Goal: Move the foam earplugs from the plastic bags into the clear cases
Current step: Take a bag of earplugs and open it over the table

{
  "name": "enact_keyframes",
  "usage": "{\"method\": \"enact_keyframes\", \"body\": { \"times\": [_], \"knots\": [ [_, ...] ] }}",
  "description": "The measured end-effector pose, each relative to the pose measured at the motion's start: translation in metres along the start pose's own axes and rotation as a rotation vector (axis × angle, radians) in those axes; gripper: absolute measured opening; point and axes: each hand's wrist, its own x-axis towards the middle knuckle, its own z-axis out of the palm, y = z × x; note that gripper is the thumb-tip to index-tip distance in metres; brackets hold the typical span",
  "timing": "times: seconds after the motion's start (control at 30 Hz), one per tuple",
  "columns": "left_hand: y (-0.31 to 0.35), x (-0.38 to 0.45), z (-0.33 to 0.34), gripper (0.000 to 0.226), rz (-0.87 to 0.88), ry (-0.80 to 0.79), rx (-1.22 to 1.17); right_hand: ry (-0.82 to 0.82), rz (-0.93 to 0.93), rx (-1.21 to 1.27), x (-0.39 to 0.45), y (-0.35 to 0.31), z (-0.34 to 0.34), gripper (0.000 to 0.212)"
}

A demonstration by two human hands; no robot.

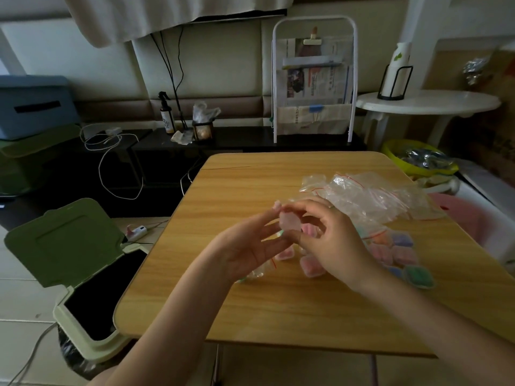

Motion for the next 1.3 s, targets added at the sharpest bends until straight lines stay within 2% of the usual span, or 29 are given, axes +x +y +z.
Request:
{"method": "enact_keyframes", "body": {
  "times": [0.2, 0.47, 0.57, 0.7, 0.77, 0.87, 0.9, 1.0, 1.07, 1.17, 1.3],
  "knots": [
    [-0.002, 0.001, 0.000, 0.036, -0.042, -0.014, 0.041, -0.048, 0.065, 0.184, -0.009, 0.006, -0.002, 0.033],
    [0.005, -0.001, 0.000, 0.029, -0.035, -0.066, 0.130, -0.050, 0.018, 0.090, -0.005, -0.004, -0.012, 0.029],
    [0.006, -0.006, 0.001, 0.032, -0.075, -0.159, 0.168, 0.041, -0.005, 0.065, 0.000, -0.002, -0.019, 0.022],
    [0.010, -0.010, 0.000, 0.038, -0.137, -0.344, 0.247, 0.018, 0.164, 0.252, 0.005, 0.001, -0.024, 0.012],
    [0.009, -0.009, 0.003, 0.032, -0.096, -0.270, 0.396, 0.012, 0.194, 0.237, 0.006, 0.003, -0.022, 0.011],
    [0.006, -0.008, 0.003, 0.022, 0.168, 0.072, 0.789, 0.064, 0.150, 0.150, 0.008, 0.005, -0.020, 0.007],
    [0.006, -0.007, 0.001, 0.021, 0.255, 0.142, 0.848, 0.083, 0.135, 0.135, 0.008, 0.005, -0.020, 0.006],
    [0.013, -0.009, -0.006, 0.017, 0.398, 0.212, 0.857, 0.091, 0.122, 0.104, 0.008, 0.004, -0.020, 0.006],
    [0.019, -0.011, -0.012, 0.020, 0.474, 0.249, 0.999, 0.073, 0.136, 0.101, 0.006, 0.003, -0.018, 0.007],
    [0.023, -0.016, -0.022, 0.040, 0.407, 0.171, 1.364, 0.009, 0.136, 0.027, 0.004, 0.005, -0.015, 0.007],
    [0.015, -0.019, -0.030, 0.071, 0.195, 0.037, 1.580, -0.083, 0.109, -0.059, 0.001, 0.007, -0.013, 0.006]
  ]
}}
